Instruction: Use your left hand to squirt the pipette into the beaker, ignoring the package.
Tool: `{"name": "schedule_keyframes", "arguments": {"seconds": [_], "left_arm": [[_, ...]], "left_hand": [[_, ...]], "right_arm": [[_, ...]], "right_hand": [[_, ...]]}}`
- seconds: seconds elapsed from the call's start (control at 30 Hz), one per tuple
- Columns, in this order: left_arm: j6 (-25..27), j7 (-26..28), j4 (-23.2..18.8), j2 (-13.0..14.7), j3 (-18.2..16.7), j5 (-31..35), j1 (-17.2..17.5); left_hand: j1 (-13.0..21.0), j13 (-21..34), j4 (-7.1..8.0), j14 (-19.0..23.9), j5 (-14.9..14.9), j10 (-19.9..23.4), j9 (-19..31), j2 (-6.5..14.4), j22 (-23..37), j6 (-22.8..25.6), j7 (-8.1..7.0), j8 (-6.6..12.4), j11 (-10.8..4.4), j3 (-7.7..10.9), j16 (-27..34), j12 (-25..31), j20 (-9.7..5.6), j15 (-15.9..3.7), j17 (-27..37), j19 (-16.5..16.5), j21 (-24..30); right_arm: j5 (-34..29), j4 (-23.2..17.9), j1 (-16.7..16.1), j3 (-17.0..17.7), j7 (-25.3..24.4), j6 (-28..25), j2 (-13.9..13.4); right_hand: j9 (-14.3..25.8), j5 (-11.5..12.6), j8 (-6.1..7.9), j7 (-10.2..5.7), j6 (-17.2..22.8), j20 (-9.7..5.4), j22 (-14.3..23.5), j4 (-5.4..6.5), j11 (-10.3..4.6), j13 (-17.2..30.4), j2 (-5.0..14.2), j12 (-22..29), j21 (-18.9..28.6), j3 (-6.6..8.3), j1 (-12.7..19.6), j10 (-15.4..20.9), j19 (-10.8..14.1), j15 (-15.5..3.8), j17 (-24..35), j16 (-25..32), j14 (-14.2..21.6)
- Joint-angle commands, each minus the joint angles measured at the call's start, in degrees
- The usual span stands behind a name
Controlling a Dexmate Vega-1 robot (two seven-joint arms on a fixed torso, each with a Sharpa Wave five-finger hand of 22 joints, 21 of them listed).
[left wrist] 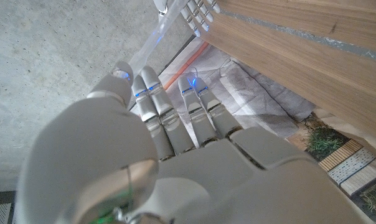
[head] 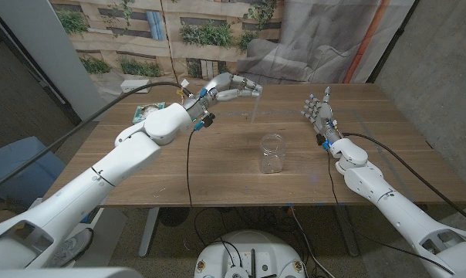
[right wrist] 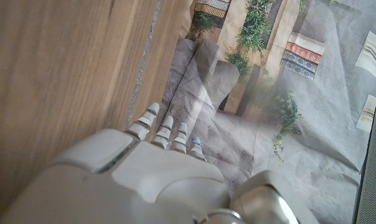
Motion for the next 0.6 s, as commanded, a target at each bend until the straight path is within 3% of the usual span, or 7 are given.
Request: {"name": "schedule_keyframes", "arguments": {"seconds": [0.03, 0.47, 0.5, 0.53, 0.6], "left_arm": [[-2.73, -2.51, 3.33, -1.69, 2.28, -1.45, -2.02], [-5.95, -3.43, 4.47, -4.25, 4.48, -2.05, -1.93], [-6.42, -3.48, 4.69, -4.45, 4.66, -1.91, -1.92], [-6.63, -3.66, 4.82, -4.54, 4.87, -1.73, -2.04], [-6.57, -3.77, 4.85, -4.68, 5.2, -1.41, -2.21]], "left_hand": [[-0.35, 0.09, 0.03, -0.11, 0.0, 0.25, 0.2, -0.03, 0.16, 0.09, 0.05, -0.03, -0.06, -0.26, 0.23, 0.22, -0.23, -6.97, 0.15, -0.19, -0.22], [-1.16, 0.07, 0.35, -0.49, 0.01, -0.66, 0.19, 0.13, 0.17, -0.63, -0.04, -0.25, -0.04, -0.13, 0.05, -0.11, 0.16, -6.86, 0.06, -0.27, -0.27], [-1.18, 0.07, 0.35, -0.5, 0.02, -0.66, 0.19, 0.15, 0.17, -0.64, -0.02, -0.25, -0.03, -0.11, 0.04, -0.11, 0.18, -6.87, 0.06, -0.27, -0.27], [-1.23, 0.07, 0.37, -0.51, 0.02, -0.66, 0.19, 0.17, 0.17, -0.65, -0.05, -0.25, -0.03, -0.1, 0.05, -0.11, 0.16, -6.85, 0.06, -0.27, -0.27], [-1.27, 0.07, 0.37, -0.56, 0.02, -0.69, 0.19, 0.17, 0.17, -0.7, -0.05, -0.27, -0.03, -0.08, 0.03, -0.11, 0.14, -6.85, 0.05, -0.27, -0.27]], "right_arm": [[0.01, -0.01, 0.0, 0.02, 0.0, -0.02, -0.01], [0.03, -0.05, -0.03, 0.03, 0.01, -0.02, -0.03], [0.03, -0.05, -0.03, 0.03, 0.01, -0.02, -0.04], [0.03, -0.05, -0.03, 0.03, 0.01, -0.03, -0.04], [0.03, -0.06, -0.03, 0.03, 0.01, -0.02, -0.04]], "right_hand": [[0.12, 0.21, 0.38, -0.54, 0.03, 0.12, 0.26, -0.04, -0.21, 0.12, 3.37, 0.25, -0.36, -0.43, 0.0, 0.13, 0.33, -4.87, 0.24, 0.38, -0.43], [0.12, 0.23, 0.41, -0.48, 0.08, 0.16, 0.26, -0.04, -0.45, 0.1, 3.38, -0.12, -0.37, -0.42, 0.01, -0.79, 0.32, -4.74, 0.22, 0.33, -0.53], [0.12, 0.23, 0.42, -0.51, 0.1, 0.12, 0.27, -0.05, 0.05, 0.07, 3.38, -0.22, -0.36, -0.42, 0.01, -0.98, 0.35, -4.7, 0.22, 0.32, -0.55], [0.12, 0.22, 0.42, -0.48, 0.1, 0.15, 0.27, -0.04, -0.78, 0.08, 3.39, 0.04, -0.37, -0.42, 0.01, -0.33, 0.32, -4.77, 0.22, 0.32, -0.56], [0.12, 0.23, 0.38, -0.54, 0.01, 0.12, 0.27, -0.04, -0.45, 0.08, 3.39, 0.05, -0.36, -0.42, 0.01, -0.3, 0.36, -4.75, 0.22, 0.33, -0.55]]}}
